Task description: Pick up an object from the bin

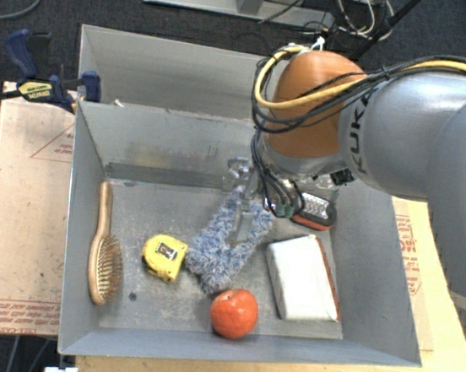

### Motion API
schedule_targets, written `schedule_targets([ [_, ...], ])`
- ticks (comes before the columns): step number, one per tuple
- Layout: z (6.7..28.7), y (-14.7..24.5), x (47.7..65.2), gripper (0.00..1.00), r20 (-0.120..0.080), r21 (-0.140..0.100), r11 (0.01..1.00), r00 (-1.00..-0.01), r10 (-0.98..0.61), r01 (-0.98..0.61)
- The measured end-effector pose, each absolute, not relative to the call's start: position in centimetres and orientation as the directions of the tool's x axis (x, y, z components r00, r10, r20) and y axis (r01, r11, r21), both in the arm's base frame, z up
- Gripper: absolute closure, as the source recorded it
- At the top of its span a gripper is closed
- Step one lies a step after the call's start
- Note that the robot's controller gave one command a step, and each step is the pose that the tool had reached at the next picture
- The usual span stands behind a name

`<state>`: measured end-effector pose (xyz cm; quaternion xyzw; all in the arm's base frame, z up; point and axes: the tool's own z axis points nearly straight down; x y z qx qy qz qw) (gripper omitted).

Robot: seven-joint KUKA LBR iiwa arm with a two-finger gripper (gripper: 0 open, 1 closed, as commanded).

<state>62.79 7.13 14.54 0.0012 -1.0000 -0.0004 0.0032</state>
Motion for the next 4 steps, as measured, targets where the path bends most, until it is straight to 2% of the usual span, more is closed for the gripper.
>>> schedule_targets([
  [1,15.0,7.1,63.0,0.0,-0.002,0.001,1.0,-1.0,-0.001,-0.001],
  [2,8.3,7.2,62.4,1.0,0.006,0.001,0.954,-0.954,0.3,0.3],
  [3,8.3,7.2,62.4,1.0,0.006,0.001,0.954,-0.954,0.3,0.3],
  [4,13.1,9.1,64.2,1.0,0.01,-0.001,0.956,-0.956,0.293,0.293],
])
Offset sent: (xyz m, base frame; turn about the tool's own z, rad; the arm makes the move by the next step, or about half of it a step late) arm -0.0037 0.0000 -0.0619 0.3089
